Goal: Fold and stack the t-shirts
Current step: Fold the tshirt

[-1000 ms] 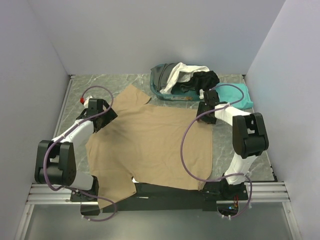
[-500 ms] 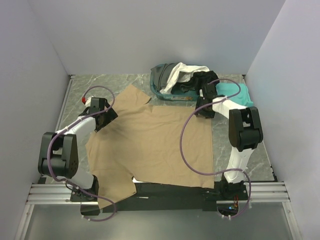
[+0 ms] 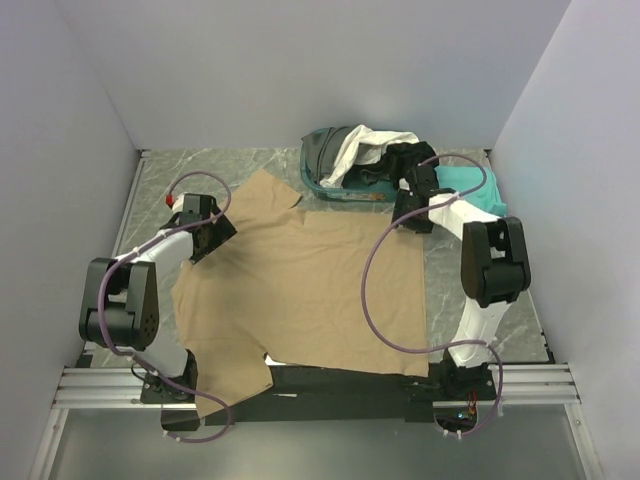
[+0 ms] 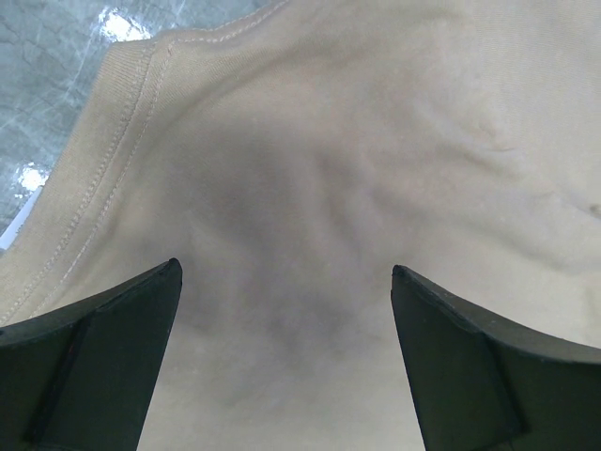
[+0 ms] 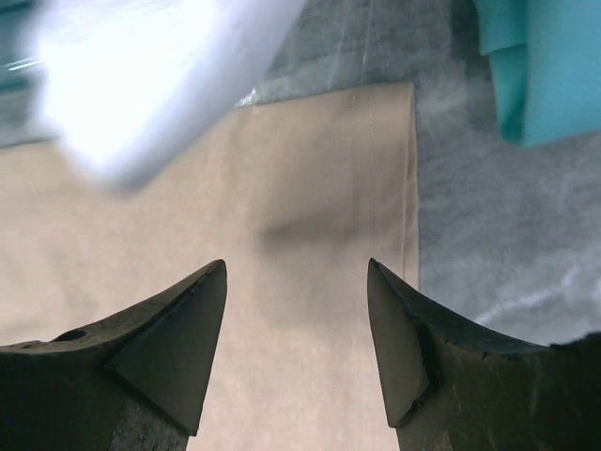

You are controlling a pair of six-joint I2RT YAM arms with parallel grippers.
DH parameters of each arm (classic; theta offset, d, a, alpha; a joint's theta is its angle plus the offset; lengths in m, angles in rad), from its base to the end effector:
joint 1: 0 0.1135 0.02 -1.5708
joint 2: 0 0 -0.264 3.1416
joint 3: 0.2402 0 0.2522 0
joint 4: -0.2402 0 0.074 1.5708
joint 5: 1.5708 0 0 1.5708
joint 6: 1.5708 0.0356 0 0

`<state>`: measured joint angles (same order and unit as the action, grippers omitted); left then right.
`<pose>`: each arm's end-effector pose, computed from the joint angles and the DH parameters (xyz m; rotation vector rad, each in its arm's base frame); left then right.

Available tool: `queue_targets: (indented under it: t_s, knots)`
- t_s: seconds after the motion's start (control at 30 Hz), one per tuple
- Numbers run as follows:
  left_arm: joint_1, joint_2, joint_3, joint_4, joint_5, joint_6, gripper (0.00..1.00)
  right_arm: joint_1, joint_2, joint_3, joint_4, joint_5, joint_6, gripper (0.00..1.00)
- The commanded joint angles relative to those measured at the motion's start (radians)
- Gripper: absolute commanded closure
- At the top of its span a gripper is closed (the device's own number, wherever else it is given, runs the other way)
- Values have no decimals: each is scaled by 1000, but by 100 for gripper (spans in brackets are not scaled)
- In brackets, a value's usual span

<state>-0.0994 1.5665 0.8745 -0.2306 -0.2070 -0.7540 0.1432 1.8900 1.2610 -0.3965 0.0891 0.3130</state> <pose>0.3107 -0.0236 0.1806 -0.8748 2.3088 -0.1098 0.3894 0.0529 0.1750 0.2519 2.5784 0.0513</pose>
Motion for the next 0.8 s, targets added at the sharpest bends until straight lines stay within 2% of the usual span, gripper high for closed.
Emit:
queue_targets:
  t_s: [0.0, 0.37, 0.6, 0.77]
  knots:
    - [3, -78, -8, 11, -2, -11, 1, -7, -121, -23, 5, -3, -9, 32]
    - [3, -287, -130, -9, 17, -87, 1, -5, -477, -254, 31, -92, 52, 29]
    - [3, -396, -206, -53, 4, -140, 1, -5, -661, -396, 39, -153, 69, 22]
    - [3, -476, -215, -165, -31, -197, 1, -5, -755, -456, 38, -146, 87, 20]
